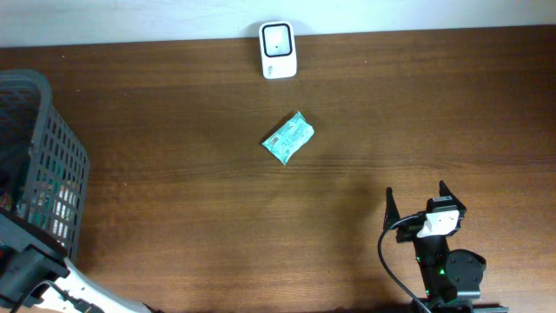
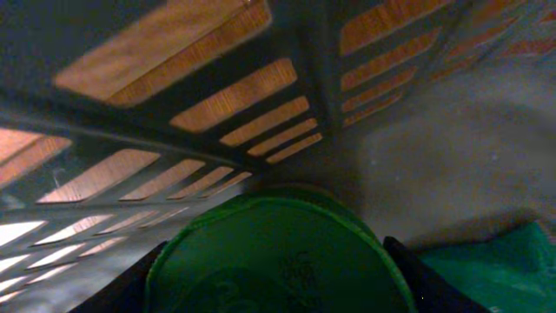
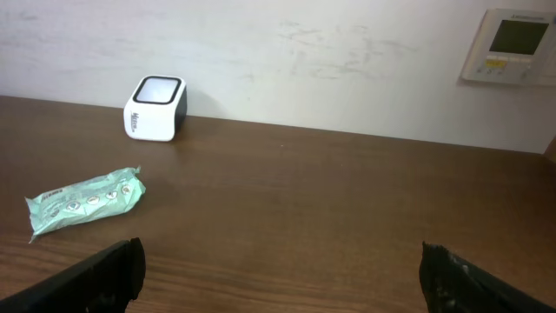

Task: Scan the item barcode
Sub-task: 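Reach the left gripper into the basket and grasp the green-lidded jar, then place the green-lidded jar beside the mint-green packet and release, then reach the left gripper into the basket and grasp the green 3M pouch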

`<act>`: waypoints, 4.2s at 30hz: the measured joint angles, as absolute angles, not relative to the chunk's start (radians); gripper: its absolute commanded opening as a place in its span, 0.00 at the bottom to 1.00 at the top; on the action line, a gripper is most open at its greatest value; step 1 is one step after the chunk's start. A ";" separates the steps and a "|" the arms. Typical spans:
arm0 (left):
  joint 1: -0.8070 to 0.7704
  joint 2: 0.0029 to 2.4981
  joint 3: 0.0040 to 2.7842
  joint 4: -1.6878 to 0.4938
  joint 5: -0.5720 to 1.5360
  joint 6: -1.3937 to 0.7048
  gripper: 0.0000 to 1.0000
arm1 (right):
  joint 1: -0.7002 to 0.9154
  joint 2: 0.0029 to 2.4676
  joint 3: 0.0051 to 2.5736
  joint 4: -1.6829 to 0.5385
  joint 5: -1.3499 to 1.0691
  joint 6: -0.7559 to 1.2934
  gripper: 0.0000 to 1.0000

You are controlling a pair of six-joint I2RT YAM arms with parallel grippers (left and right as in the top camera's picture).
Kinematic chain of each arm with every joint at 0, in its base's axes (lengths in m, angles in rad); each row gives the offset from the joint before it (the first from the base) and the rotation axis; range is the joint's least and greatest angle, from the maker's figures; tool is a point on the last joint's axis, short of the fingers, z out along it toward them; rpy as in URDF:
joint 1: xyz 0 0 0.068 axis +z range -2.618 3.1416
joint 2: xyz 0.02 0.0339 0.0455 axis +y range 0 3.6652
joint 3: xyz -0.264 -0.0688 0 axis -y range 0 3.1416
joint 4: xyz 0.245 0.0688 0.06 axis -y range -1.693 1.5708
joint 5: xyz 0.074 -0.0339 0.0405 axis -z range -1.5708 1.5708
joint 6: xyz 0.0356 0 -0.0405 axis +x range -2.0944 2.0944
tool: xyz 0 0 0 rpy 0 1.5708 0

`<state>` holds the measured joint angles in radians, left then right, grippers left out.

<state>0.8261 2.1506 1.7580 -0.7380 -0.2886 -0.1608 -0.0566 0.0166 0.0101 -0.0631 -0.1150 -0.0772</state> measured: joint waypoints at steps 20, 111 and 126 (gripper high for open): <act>0.809 1.982 1.941 -0.813 0.058 -0.196 0.47 | -0.057 0.017 0.010 -0.063 -0.115 -0.078 0.98; 0.348 1.880 2.549 -1.541 -0.318 -0.352 0.89 | -0.057 0.017 0.010 -0.063 -0.115 -0.077 0.98; 0.749 1.885 2.074 -1.335 -0.113 -0.011 0.80 | -0.057 0.017 0.010 -0.063 -0.115 -0.078 0.98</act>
